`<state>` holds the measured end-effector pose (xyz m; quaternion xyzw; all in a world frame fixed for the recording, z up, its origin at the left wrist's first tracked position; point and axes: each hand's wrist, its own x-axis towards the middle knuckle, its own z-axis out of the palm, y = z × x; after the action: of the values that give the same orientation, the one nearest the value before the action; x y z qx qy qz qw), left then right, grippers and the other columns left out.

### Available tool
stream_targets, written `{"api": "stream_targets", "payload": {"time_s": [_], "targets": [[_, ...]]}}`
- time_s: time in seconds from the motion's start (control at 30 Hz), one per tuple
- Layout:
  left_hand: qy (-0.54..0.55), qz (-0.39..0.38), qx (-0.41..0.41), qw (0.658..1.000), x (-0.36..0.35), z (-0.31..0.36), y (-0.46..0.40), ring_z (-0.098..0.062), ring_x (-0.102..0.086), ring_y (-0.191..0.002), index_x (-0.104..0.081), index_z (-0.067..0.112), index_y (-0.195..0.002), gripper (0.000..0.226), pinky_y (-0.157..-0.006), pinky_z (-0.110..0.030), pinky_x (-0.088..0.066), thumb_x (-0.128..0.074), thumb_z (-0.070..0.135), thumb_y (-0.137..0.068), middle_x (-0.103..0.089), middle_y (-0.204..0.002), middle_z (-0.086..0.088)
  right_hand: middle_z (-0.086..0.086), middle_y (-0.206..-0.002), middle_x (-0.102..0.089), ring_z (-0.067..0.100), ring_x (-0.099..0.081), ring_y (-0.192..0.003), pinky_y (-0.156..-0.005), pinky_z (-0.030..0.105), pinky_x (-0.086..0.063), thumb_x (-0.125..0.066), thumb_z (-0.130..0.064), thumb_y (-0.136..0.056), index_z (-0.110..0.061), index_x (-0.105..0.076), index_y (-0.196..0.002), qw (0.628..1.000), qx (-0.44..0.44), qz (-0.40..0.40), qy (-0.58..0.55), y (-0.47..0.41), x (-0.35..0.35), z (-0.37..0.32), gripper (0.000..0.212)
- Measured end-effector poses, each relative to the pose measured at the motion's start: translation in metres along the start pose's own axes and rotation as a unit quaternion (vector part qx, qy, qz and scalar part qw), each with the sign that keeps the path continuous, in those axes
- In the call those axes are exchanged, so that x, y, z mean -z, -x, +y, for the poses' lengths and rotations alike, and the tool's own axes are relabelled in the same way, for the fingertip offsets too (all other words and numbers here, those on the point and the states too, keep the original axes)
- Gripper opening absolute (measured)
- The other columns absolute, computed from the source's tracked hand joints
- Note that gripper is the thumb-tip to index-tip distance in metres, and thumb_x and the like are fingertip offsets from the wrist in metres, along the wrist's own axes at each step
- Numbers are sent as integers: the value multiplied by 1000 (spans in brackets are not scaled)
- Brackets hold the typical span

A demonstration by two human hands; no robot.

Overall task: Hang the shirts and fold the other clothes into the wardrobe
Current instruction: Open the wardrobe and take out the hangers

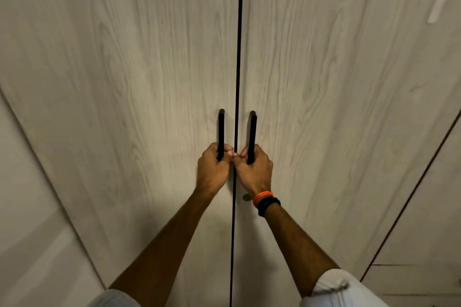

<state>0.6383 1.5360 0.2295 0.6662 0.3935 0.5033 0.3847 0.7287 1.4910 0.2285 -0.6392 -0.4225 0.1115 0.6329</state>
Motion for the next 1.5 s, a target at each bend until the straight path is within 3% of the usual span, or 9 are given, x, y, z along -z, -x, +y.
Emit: {"api": "stream_targets", "payload": {"time_s": [0.17, 0.33, 0.63, 0.97, 1.03, 1.1, 1.23, 1.3, 1.5], "targets": [[-16, -43, 23, 999, 6, 8, 15, -10, -60, -99, -55, 16, -118, 21, -80, -16, -46, -58, 21, -97, -63, -108, 4, -1, -68, -57, 11, -54, -62, -66, 33, -53, -70, -17, -82, -6, -58, -83, 1000, -15, -9, 5, 22, 12, -9, 16], [-25, -15, 52, 998, 5, 27, 39, -11, -57, -81, -50, 13, -112, 22, -62, -16, -41, -61, 24, -96, -57, -93, 2, -2, -65, -53, 3, -49, -55, -57, 8, -45, -72, -12, -83, -6, -56, -87, 998, 3, -62, 10, 59, 46, -16, 18], [-61, 48, 45, 996, 40, 52, 133, -6, -49, -71, -46, 13, -105, 27, -60, -15, -36, -67, 23, -92, -49, -85, 3, -1, -65, -51, 9, -48, -57, -56, 8, -44, -73, -8, -83, -13, -52, -85, 996, 15, -84, -12, 117, 106, -27, 22], [-72, 113, 106, 985, 105, 77, 219, -14, -50, -77, -43, 13, -114, 37, -79, -34, -47, -70, 19, -89, -46, -82, 3, -2, -73, -47, 8, -46, -61, -59, 12, -40, -74, -7, -84, -14, -46, -97, 993, -8, -113, 27, 180, 182, -43, 31], [-82, 114, 117, 983, 120, 79, 230, -17, -53, -82, -42, 11, -117, 43, -91, -41, -52, -72, 18, -87, -50, -91, -3, -2, -74, -47, 9, -47, -61, -59, 13, -40, -74, -9, -84, -13, -46, -100, 993, -14, -108, 35, 188, 191, -46, 33], [-99, 113, 123, 981, 132, 83, 241, -27, -58, -103, -38, 9, -127, 58, -96, -42, -53, -76, 17, -84, -51, -114, -13, -1, -75, -47, 9, -48, -63, -59, 14, -40, -75, -10, -84, -13, -46, -102, 994, -20, -100, 43, 195, 199, -49, 34], [-170, 117, 135, 969, 142, 87, 258, -36, -39, -134, -18, 9, -149, 91, -109, -44, -42, -79, 19, -81, -25, -149, -18, 0, -76, -49, 9, -49, -63, -59, 14, -39, -74, -11, -85, -12, -45, -104, 996, -23, -72, 56, 205, 211, -48, 35], [-201, 118, 144, 962, 142, 90, 267, -39, -33, -138, -11, 9, -152, 94, -112, -45, -36, -76, 19, -84, -21, -153, -19, 0, -76, -48, 9, -48, -62, -59, 14, -38, -75, -11, -85, -13, -44, -103, 996, -26, -59, 62, 209, 214, -51, 35], [-184, 122, 120, 968, 149, 90, 272, -36, -47, -130, -25, 7, -149, 83, -106, -41, -42, -76, 16, -84, -43, -145, -18, 1, -75, -47, 10, -48, -63, -73, 27, -44, -73, -12, -86, -12, -44, -105, 995, -44, -58, 73, 214, 214, -54, 34]]}}
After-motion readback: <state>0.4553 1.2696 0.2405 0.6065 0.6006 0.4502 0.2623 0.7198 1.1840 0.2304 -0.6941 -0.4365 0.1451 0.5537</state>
